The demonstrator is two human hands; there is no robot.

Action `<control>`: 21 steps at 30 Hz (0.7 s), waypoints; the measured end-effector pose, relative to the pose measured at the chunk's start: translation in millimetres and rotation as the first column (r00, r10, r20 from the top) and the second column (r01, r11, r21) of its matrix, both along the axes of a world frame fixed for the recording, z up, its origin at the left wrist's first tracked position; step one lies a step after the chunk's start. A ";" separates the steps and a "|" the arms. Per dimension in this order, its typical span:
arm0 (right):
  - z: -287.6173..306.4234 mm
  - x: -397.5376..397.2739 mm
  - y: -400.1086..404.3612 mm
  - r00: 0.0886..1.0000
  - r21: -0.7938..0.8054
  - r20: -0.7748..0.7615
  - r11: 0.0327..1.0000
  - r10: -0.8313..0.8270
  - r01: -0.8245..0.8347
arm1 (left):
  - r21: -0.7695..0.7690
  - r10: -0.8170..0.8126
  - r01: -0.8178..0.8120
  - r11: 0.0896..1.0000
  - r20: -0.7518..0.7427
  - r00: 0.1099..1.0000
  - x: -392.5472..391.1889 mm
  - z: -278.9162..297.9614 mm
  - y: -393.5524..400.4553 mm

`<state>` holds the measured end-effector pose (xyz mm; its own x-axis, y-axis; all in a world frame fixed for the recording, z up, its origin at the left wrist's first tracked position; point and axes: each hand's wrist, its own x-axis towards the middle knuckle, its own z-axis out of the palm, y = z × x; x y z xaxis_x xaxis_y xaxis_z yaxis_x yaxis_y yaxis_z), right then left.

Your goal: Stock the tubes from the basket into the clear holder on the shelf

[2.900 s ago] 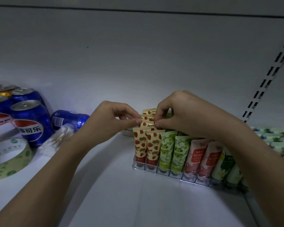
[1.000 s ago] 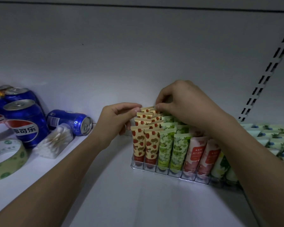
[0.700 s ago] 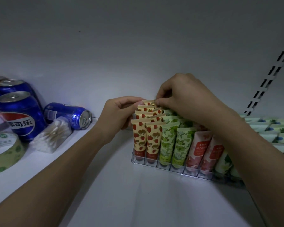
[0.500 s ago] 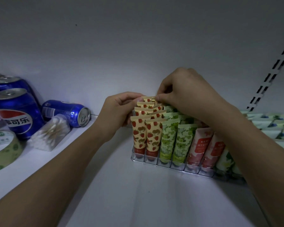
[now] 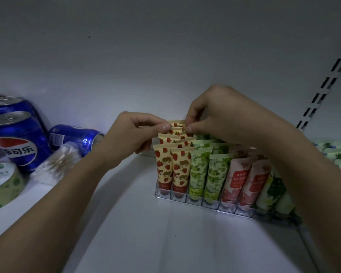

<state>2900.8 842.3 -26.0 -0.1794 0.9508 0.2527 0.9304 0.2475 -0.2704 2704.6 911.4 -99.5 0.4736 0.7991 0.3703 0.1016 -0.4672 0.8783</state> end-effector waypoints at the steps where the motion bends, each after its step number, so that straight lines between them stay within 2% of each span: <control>1: -0.7 -0.4 0.4 1.000 0.003 -0.004 1.000 0.000 0.000 | -0.006 0.004 -0.004 1.000 -0.005 1.000 0.9 -0.7 0.1; 18: -2.7 -0.5 2.0 0.999 0.030 -0.026 0.999 -0.022 0.023 | -0.033 -0.014 0.016 0.999 0.045 0.999 0.0 -3.0 1.6; 21: 0.4 -5.8 -3.8 0.997 0.079 -0.063 0.996 -0.035 0.040 | -0.031 0.080 -0.076 0.997 0.143 0.987 -5.5 2.1 -0.2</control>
